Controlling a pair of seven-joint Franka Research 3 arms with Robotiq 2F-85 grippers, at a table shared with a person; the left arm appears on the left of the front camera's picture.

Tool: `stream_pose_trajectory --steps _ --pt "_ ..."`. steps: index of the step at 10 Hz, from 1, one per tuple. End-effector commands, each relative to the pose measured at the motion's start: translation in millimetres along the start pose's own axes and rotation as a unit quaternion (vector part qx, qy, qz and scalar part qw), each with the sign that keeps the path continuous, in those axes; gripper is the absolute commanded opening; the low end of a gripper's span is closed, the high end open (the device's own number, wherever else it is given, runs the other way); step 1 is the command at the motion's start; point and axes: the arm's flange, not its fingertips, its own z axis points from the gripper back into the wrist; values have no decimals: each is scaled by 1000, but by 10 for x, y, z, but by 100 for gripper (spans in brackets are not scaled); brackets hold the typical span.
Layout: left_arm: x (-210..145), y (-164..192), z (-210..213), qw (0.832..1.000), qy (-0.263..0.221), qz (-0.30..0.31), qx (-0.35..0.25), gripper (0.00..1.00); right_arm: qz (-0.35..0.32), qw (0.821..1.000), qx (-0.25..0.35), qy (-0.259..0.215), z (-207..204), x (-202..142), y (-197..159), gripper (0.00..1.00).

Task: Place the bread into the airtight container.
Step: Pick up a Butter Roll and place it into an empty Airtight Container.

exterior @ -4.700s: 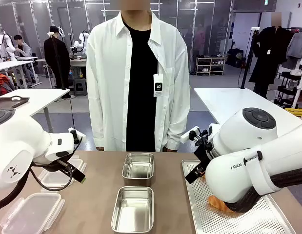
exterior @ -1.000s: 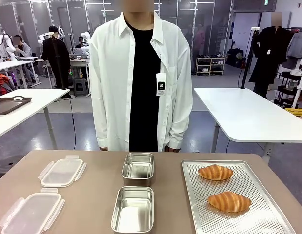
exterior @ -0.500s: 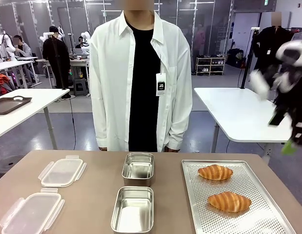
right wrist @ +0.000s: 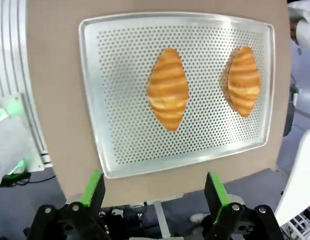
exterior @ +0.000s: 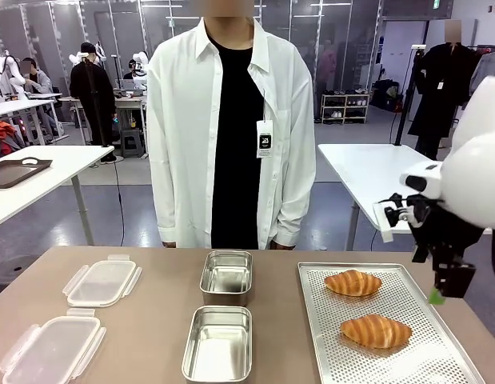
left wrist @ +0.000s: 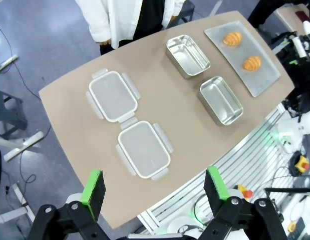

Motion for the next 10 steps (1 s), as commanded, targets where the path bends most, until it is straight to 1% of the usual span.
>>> stream_pose_trajectory --steps 1,2,3,5,7,9,10 --pt "8 -1 24 1000 4 -10 3 100 -37 999 -14 8 -468 130 -156 100" --pt "8 -1 24 1000 4 -10 3 100 -38 999 -8 1 -650 151 -208 100" --pt "8 -1 24 1000 4 -10 3 100 -35 999 -6 4 -789 159 -235 100" --pt "8 -1 24 1000 4 -10 3 100 -24 1000 0 -5 -1003 164 -271 100" --pt "8 -1 24 1000 4 -10 3 100 -29 999 25 3 -1247 182 -324 100" --pt "8 -1 24 1000 4 -10 3 100 -35 999 34 -12 -1424 190 -346 100" --pt "8 -1 24 1000 4 -10 3 100 -27 999 38 -16 -1513 181 -346 100"
